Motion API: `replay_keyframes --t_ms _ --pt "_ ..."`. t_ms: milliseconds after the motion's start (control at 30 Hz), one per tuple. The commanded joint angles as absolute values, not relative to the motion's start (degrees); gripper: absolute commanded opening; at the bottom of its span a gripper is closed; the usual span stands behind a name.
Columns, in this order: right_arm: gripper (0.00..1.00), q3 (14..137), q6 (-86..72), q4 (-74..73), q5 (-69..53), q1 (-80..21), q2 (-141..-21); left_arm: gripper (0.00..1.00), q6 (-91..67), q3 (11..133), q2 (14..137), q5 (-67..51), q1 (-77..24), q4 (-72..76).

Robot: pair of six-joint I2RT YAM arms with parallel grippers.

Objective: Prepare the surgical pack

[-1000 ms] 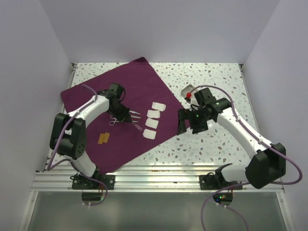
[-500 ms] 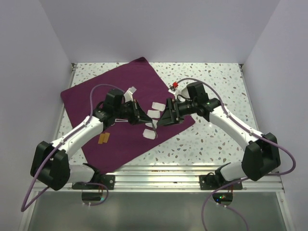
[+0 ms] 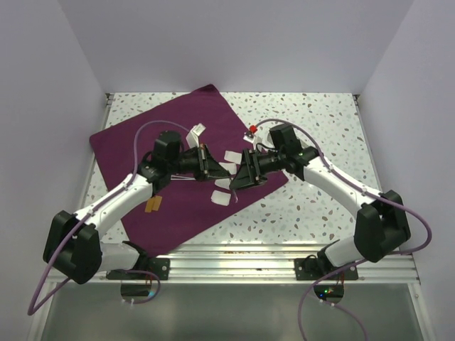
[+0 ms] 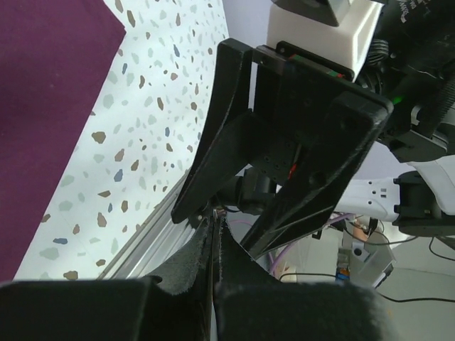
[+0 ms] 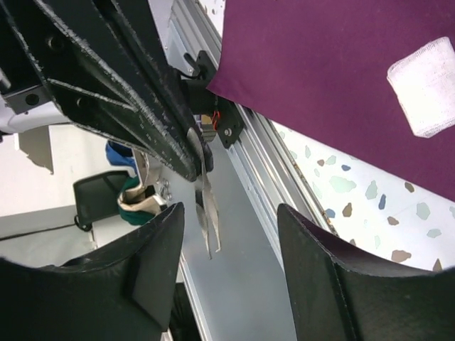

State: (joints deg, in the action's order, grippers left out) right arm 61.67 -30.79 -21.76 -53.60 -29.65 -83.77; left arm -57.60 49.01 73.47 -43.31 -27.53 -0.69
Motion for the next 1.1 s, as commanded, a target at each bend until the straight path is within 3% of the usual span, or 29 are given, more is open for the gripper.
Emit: replay_keyframes --t_ms 0,67,167,200,233,300,333,400,467,500,600,733,867,1067 --pt "0.56 61.9 -31.9 -18.7 -54.1 -30.3 -84.5 0.0 -58.7 49.0 72.5 -45.3 -28.0 3.9" --pt "0.52 62.3 -31.8 -18.8 -54.2 -30.2 -85.0 0.0 -59.1 48.9 72.8 -45.2 -28.1 4.5" --pt "0.37 63.0 -31.9 -18.7 -54.4 -30.3 -86.0 0.0 -59.5 48.9 73.5 -45.4 -28.1 5.8" --pt "0.3 63.3 -31.8 -18.9 -54.3 -30.3 -86.2 0.0 -59.6 49.0 73.7 -45.7 -28.1 6.3" --pt "0.14 63.6 -31.6 -19.5 -54.1 -30.3 -86.6 0.0 -59.3 49.2 74.2 -45.9 -28.1 6.6" --pt "0.0 64.7 -31.4 -20.1 -52.7 -30.2 -88.0 0.03 -58.6 50.5 75.5 -46.0 -28.0 6.2" --pt "0.0 65.3 -30.0 -22.5 -51.7 -30.3 -88.6 0.3 -57.0 51.9 76.3 -45.3 -27.9 4.0" --pt "0.0 68.8 -27.9 -26.0 -47.6 -30.2 -90.7 0.62 -54.7 53.4 76.9 -42.1 -26.6 -2.8" --pt "0.0 75.1 -23.0 -34.8 -35.1 -30.2 -92.8 0.69 -51.4 54.8 77.3 -40.7 -23.3 -5.4" --pt "0.0 77.2 -19.6 -38.0 -28.9 -30.3 -95.5 0.92 -49.7 55.5 77.6 -38.5 -22.0 -10.2" --pt "0.0 84.7 -14.3 -45.7 4.2 -30.1 -101.7 0.96 -38.3 61.0 80.1 -31.8 -17.8 -20.9" --pt "0.0 94.2 -4.9 -46.5 29.0 -28.3 -111.2 0.96 -30.9 63.0 82.5 -23.0 -16.0 -27.7" --pt "0.0 99.0 5.1 -44.0 39.8 -24.1 -119.5 0.92 -27.3 60.7 82.6 -17.2 -15.9 -29.4" --pt "0.0 104.1 14.4 -39.7 43.2 -16.9 -126.4 0.91 -26.6 56.5 80.0 -14.2 -15.3 -26.4"
